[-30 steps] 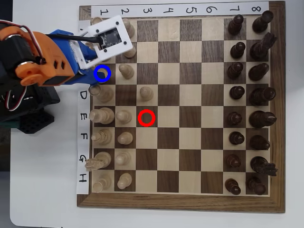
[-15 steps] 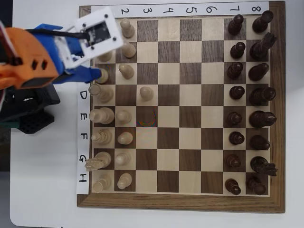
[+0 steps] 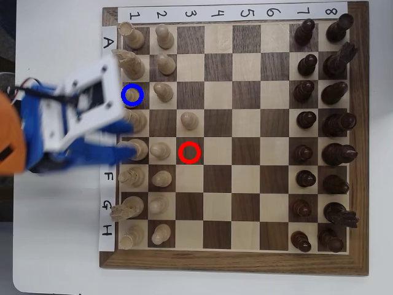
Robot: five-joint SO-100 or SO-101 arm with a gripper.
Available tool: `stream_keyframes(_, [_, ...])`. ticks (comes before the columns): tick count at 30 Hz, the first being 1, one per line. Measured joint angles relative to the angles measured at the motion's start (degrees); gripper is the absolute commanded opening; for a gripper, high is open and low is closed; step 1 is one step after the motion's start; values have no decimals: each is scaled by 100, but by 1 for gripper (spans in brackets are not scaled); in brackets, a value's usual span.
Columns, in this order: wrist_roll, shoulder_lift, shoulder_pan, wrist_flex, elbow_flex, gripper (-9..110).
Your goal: Move the piece to destination
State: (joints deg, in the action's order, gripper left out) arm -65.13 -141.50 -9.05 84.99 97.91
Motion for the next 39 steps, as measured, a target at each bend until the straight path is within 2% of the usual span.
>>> stream_keyframes(5, [1749, -369, -1626, -1046, 404, 0])
stream_keyframes(10, [3287, -633, -3375, -2118, 1002, 0])
stream_keyframes(16, [4667, -1134, -5309, -3138, 2021, 0])
stream_keyframes(24, [6029, -2303, -7611, -3428, 3577, 0])
stream_keyframes(31, [6794, -3375, -8780, -3076, 4887, 0])
stream_keyframes(39, [6899, -4368, -9009, -2628, 6293, 0])
